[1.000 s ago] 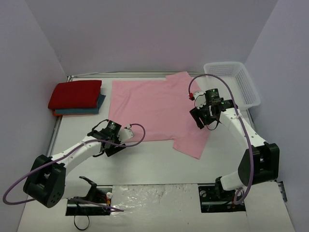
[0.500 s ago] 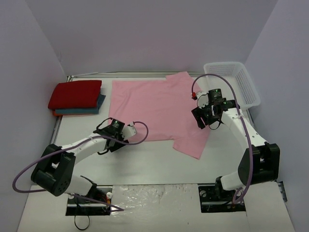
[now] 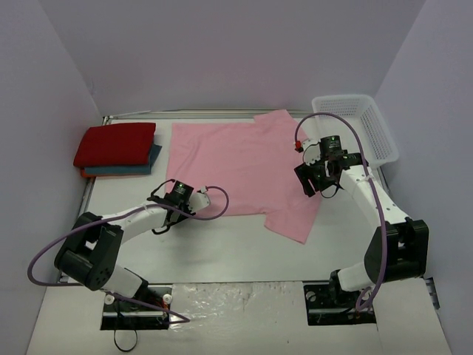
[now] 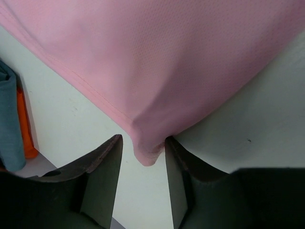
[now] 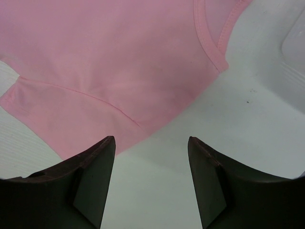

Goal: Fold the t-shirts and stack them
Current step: Grap the side of the flattened tshirt closest away from the robot with both arms

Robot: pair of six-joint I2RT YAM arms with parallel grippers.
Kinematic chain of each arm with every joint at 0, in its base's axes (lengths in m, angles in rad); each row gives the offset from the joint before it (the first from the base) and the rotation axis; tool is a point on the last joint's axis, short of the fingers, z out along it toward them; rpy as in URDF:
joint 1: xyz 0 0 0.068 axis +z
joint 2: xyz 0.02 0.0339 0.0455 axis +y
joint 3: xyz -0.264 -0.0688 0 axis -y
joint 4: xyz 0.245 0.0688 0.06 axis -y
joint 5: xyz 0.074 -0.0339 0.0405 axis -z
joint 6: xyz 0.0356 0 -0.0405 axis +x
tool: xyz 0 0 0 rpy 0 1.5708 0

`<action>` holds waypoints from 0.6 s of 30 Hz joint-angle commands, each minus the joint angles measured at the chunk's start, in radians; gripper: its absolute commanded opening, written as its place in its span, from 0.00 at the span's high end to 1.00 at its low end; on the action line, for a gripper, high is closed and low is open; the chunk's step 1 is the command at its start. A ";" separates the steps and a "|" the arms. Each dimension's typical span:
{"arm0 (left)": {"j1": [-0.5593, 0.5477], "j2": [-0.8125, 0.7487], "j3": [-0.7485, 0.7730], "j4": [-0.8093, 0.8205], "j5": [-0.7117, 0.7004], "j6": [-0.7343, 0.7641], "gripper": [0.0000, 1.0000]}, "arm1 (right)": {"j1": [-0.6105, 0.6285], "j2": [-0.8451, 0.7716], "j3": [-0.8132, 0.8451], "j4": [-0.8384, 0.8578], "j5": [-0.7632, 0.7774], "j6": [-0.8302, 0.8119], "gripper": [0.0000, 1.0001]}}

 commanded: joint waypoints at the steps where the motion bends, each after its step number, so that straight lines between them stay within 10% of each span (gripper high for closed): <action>1: 0.003 0.004 0.028 -0.067 0.001 0.007 0.61 | -0.005 -0.009 -0.012 -0.008 0.000 0.003 0.42; 8: 0.006 0.000 0.020 -0.105 0.027 0.010 0.63 | -0.005 -0.012 -0.015 -0.002 0.006 0.003 0.42; 15: 0.015 0.060 0.077 -0.179 0.079 0.004 0.97 | -0.005 -0.027 -0.018 -0.004 0.013 0.003 0.42; 18: 0.021 0.069 0.097 -0.188 0.096 0.005 0.98 | -0.005 -0.036 -0.021 -0.004 0.016 0.001 0.42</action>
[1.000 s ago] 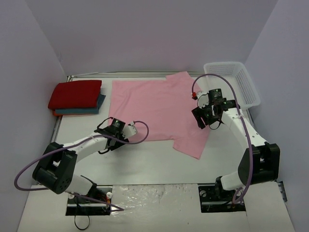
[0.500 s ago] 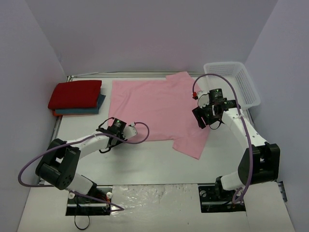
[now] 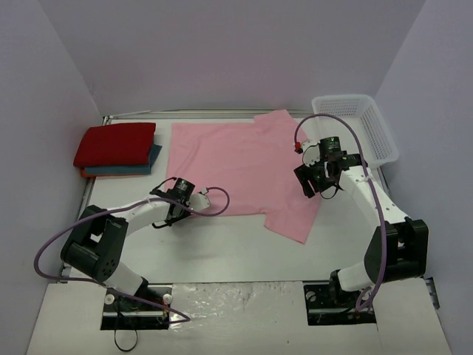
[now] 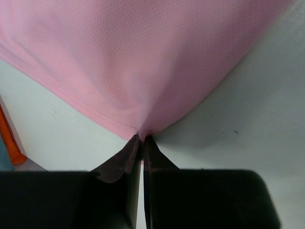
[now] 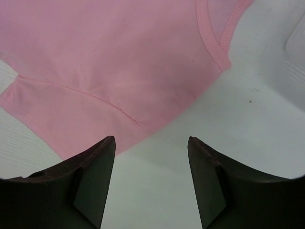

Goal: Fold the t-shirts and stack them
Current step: Grap the side of the flattened tshirt closest away from the robot with both arms

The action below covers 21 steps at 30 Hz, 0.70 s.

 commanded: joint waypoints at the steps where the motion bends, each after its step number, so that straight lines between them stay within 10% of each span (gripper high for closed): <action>1: 0.011 0.008 0.041 -0.066 0.050 -0.003 0.98 | -0.005 -0.039 -0.009 -0.011 0.018 0.001 0.42; 21: 0.079 -0.067 0.185 -0.267 0.254 -0.093 0.98 | 0.151 -0.039 0.071 -0.392 0.023 -0.253 0.36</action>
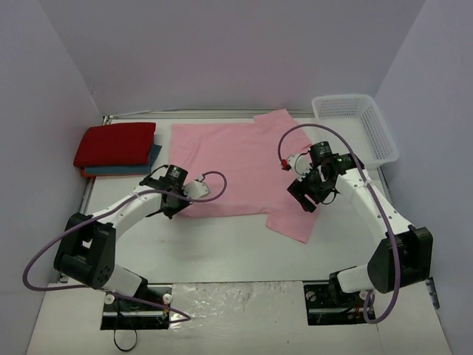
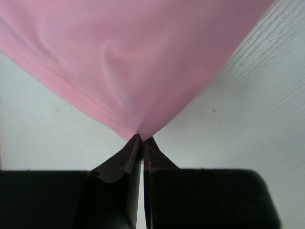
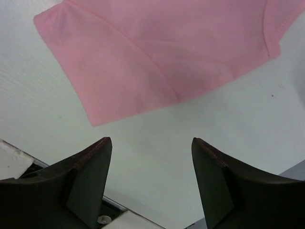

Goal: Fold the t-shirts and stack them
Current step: Grap the side of the flattened tshirt closest away from the robot with both arms

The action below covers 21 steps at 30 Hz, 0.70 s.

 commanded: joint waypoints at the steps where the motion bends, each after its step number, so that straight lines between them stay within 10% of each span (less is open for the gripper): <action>1: 0.035 0.004 0.051 -0.081 0.078 -0.038 0.98 | 0.076 0.001 0.007 -0.146 0.049 -0.074 0.36; 21: 0.180 0.197 0.180 -0.142 0.293 -0.106 0.98 | 0.145 0.065 -0.195 -0.143 0.129 -0.429 0.46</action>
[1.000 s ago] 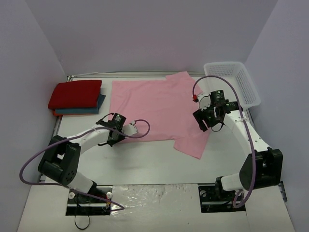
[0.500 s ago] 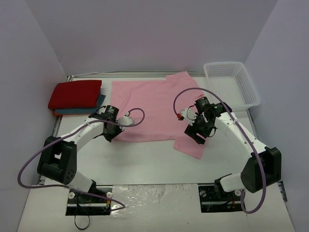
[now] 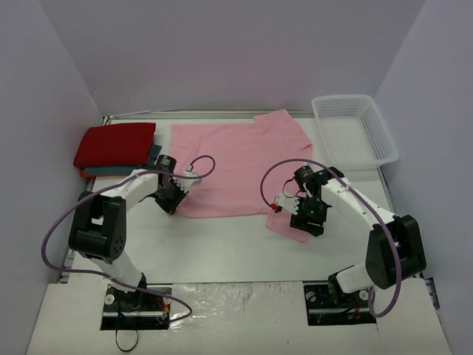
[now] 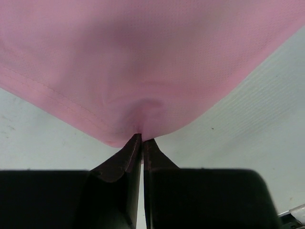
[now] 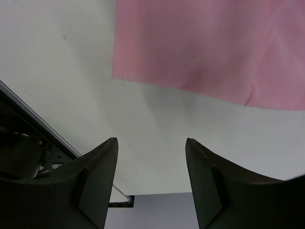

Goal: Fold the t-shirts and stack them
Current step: Grap the side of the flattened tshirt closest away from the robot with both arms

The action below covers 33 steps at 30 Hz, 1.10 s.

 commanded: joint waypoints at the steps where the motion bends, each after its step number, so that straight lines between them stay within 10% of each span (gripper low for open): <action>1: 0.009 -0.001 0.026 -0.038 0.046 -0.008 0.98 | 0.008 0.054 -0.019 -0.016 0.045 -0.062 0.46; 33: 0.090 0.030 0.020 -0.035 0.114 -0.015 0.98 | 0.257 0.342 -0.016 0.120 0.080 0.108 0.49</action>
